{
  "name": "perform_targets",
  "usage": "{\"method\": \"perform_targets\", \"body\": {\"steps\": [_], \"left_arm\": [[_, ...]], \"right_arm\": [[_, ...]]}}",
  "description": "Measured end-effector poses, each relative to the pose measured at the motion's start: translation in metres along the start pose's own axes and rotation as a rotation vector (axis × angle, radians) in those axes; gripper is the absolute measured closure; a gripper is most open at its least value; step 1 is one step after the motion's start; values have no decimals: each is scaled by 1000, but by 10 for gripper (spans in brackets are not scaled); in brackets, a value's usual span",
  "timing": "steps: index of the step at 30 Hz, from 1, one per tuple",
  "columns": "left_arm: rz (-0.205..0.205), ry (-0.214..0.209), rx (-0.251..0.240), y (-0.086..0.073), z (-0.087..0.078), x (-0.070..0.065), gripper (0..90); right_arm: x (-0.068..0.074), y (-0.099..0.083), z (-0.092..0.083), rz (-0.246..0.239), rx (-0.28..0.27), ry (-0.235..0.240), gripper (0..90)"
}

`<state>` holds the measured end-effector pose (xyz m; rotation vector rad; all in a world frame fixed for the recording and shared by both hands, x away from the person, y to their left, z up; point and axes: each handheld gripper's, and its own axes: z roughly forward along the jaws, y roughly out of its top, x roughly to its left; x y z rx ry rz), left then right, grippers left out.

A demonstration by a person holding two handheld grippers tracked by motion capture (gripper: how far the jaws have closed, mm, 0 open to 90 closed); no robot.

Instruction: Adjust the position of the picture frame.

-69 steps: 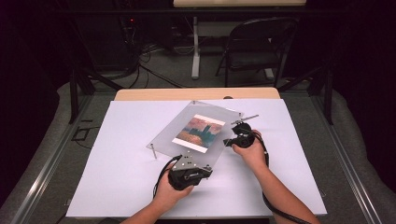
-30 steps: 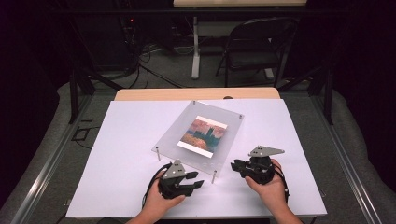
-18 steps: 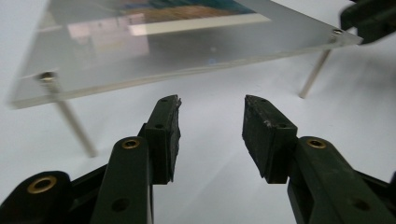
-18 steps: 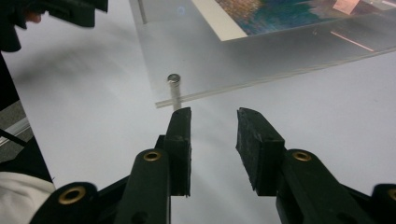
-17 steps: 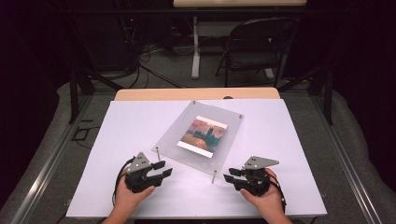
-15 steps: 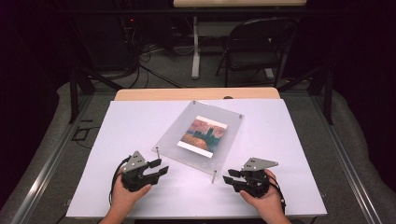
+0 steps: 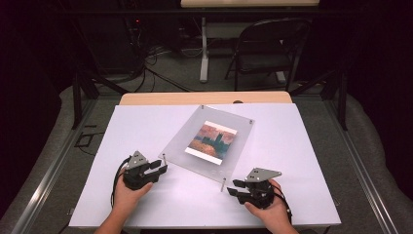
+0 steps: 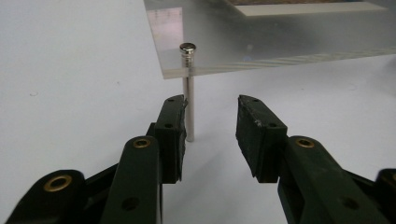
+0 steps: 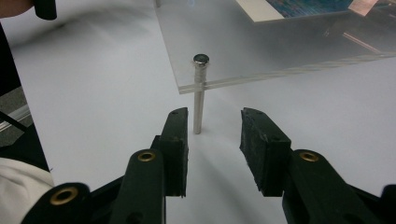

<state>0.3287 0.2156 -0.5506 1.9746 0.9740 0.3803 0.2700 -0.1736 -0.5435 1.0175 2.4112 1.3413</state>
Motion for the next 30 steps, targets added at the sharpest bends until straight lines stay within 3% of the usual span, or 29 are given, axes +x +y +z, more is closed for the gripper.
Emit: {"method": "perform_targets", "body": {"steps": [3,9,16,19,23,26,30], "left_arm": [[0,6,-15,1,7,5,627],[-5,-2,6,1,18,11,667],[34,-7,25,5,29,10,744],[31,-7,24,7,30,9,779],[23,0,30,8,32,10,825],[-4,-10,30,8,32,11,846],[-5,-16,37,9,31,11,850]], "right_arm": [[-2,-1,5,1,-1,-6,622],[4,-2,19,-13,38,39,625],[9,3,34,-20,44,48,692],[9,3,36,-28,48,33,755],[5,3,35,-3,50,23,850],[4,4,35,-1,57,33,853],[4,4,34,-9,58,29,855]]}}
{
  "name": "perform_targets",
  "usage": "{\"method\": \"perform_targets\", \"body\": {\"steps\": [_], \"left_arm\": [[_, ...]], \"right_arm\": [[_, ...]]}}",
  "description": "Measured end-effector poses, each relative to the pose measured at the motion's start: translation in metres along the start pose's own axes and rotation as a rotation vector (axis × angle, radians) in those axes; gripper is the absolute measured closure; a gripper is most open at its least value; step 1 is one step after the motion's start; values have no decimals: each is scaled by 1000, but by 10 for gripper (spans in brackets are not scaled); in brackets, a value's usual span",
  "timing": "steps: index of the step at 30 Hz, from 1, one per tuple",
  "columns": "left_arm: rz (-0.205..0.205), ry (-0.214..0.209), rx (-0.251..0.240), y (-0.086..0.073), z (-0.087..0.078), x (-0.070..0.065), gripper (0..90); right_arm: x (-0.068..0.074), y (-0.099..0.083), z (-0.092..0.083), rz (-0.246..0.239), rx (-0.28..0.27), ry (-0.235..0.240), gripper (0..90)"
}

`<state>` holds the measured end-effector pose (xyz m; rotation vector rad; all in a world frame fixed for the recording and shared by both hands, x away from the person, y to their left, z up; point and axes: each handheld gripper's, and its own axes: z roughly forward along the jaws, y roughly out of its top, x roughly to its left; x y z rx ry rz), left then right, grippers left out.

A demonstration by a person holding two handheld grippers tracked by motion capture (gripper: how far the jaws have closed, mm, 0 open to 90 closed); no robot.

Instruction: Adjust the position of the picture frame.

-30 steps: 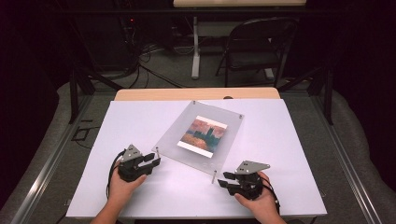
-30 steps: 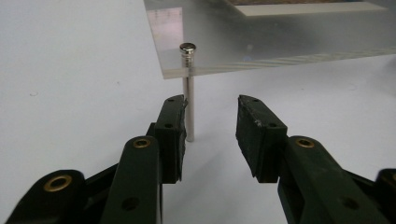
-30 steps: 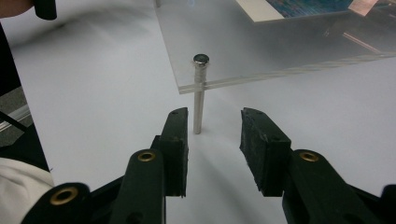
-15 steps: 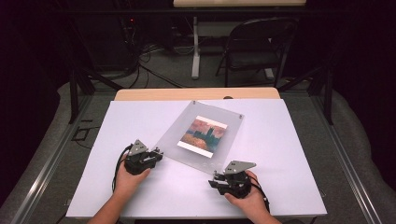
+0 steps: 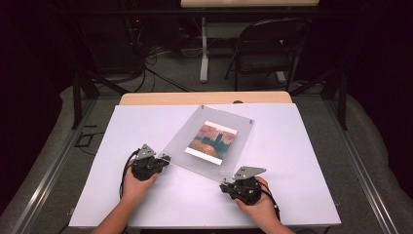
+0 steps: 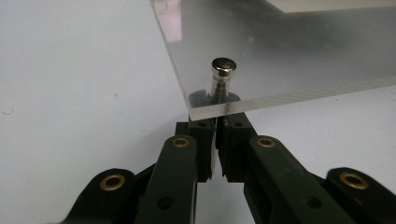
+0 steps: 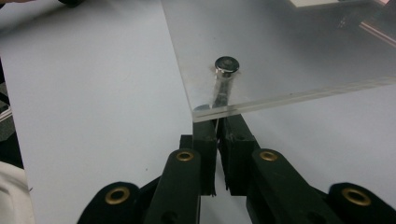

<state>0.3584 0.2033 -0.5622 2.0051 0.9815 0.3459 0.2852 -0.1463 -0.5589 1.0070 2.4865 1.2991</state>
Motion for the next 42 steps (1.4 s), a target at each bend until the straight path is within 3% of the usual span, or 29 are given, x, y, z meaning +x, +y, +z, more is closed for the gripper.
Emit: {"method": "perform_targets", "body": {"steps": [10,17,27,34,42], "left_arm": [[16,-25,5,3,-4,-5,853],[19,-80,-7,5,-8,-18,853],[1,-151,-24,4,-17,-44,852],[-2,-156,-7,3,-14,-53,852],[-7,-137,-18,7,-8,-47,852]], "right_arm": [[1,2,-7,-23,15,-35,853],[-15,1,-21,59,-21,-69,857],[-40,4,-35,109,-75,-133,858],[-51,3,-36,120,-70,-163,858],[-55,6,-32,125,-74,-171,858]]}}
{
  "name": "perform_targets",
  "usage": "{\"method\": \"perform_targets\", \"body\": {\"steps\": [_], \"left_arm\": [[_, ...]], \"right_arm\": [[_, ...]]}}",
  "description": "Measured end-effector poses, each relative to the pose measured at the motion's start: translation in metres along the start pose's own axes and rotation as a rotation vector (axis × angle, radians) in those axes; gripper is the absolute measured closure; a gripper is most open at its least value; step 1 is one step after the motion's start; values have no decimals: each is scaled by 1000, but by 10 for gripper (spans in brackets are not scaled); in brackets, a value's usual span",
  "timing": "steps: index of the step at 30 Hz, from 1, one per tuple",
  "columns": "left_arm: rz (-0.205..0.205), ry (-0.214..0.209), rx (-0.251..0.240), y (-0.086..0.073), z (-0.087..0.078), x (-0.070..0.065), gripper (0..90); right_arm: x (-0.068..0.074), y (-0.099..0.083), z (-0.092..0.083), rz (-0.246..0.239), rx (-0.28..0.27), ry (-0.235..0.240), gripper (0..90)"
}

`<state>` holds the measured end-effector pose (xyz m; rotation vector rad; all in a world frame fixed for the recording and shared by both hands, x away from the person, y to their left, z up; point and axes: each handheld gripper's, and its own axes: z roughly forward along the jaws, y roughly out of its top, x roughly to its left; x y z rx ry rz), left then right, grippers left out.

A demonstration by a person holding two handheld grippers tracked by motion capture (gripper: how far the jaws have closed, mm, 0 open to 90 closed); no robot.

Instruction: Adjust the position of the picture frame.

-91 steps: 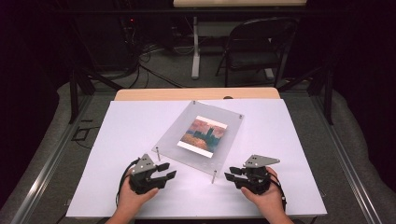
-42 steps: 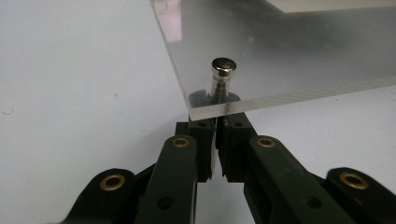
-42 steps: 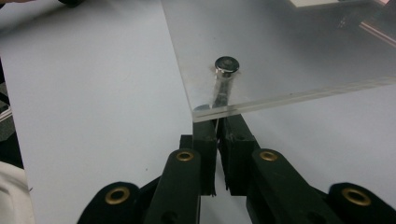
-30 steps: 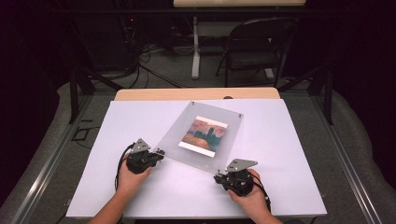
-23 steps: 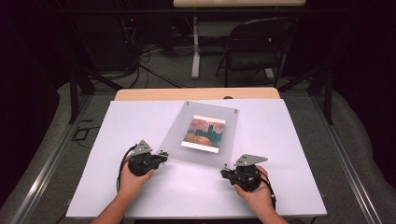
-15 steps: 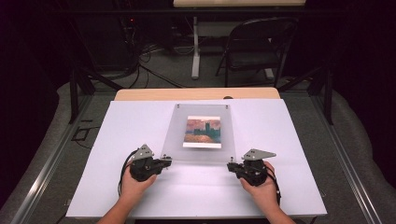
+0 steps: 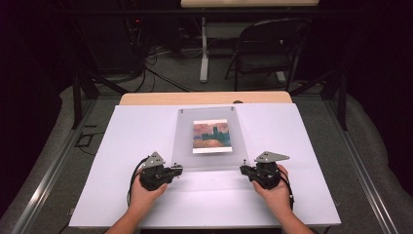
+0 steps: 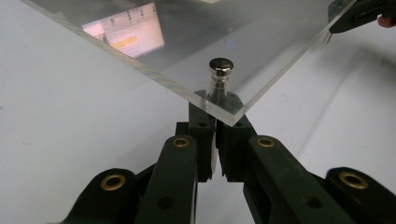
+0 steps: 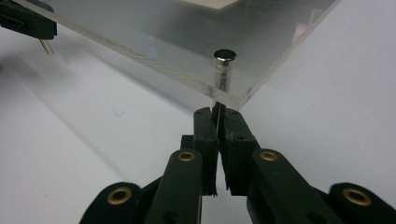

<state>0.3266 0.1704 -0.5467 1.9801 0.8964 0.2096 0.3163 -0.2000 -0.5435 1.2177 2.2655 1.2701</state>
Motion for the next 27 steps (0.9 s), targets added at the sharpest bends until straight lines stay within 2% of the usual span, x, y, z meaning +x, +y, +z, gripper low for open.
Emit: {"method": "perform_targets", "body": {"steps": [12,21,27], "left_arm": [[-45,38,-21,14,9,16,852],[-33,44,1,9,14,15,851],[-21,43,24,7,17,16,851]], "right_arm": [[-13,20,12,-2,4,7,857],[-14,13,17,-1,10,0,857],[-16,10,20,-9,34,-2,856]]}}
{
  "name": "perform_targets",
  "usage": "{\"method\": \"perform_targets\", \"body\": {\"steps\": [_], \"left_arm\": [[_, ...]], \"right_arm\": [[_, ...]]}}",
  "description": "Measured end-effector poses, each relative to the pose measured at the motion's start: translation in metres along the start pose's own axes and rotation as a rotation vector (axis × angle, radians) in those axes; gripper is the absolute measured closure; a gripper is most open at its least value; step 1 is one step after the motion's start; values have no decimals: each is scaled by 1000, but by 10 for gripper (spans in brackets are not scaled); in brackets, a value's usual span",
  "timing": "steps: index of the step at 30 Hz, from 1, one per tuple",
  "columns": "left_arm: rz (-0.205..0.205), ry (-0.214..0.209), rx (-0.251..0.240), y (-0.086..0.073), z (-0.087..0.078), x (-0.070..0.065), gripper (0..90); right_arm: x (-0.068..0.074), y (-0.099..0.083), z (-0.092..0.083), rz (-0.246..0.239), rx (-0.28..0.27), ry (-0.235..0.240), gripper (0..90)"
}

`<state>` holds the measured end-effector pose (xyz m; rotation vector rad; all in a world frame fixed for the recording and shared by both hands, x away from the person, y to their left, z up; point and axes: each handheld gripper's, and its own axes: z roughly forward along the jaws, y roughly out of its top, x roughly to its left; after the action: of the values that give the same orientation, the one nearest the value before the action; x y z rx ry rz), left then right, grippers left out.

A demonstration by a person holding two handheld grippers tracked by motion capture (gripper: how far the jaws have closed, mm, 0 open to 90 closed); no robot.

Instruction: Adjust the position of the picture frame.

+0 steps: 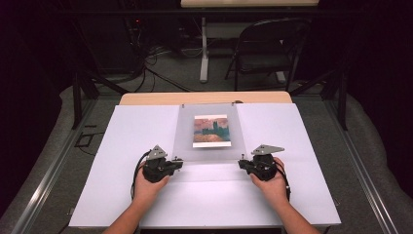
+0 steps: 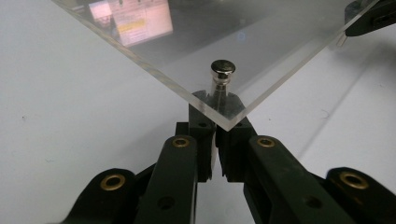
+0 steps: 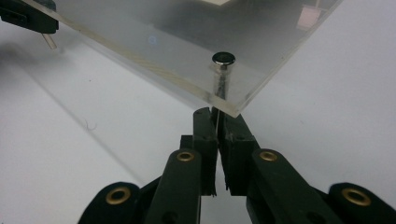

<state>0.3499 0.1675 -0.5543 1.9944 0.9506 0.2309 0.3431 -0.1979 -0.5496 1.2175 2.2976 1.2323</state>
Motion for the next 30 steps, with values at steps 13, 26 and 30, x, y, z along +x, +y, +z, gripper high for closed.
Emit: {"method": "perform_targets", "body": {"steps": [13,26,30], "left_arm": [[3,5,8,-5,4,2,846],[9,65,-4,-12,-7,-3,555],[40,90,11,-14,-13,-7,480]], "right_arm": [[0,-5,6,2,15,-2,853],[7,-7,-3,12,9,9,591],[11,-8,-6,-16,-13,7,429]]}}
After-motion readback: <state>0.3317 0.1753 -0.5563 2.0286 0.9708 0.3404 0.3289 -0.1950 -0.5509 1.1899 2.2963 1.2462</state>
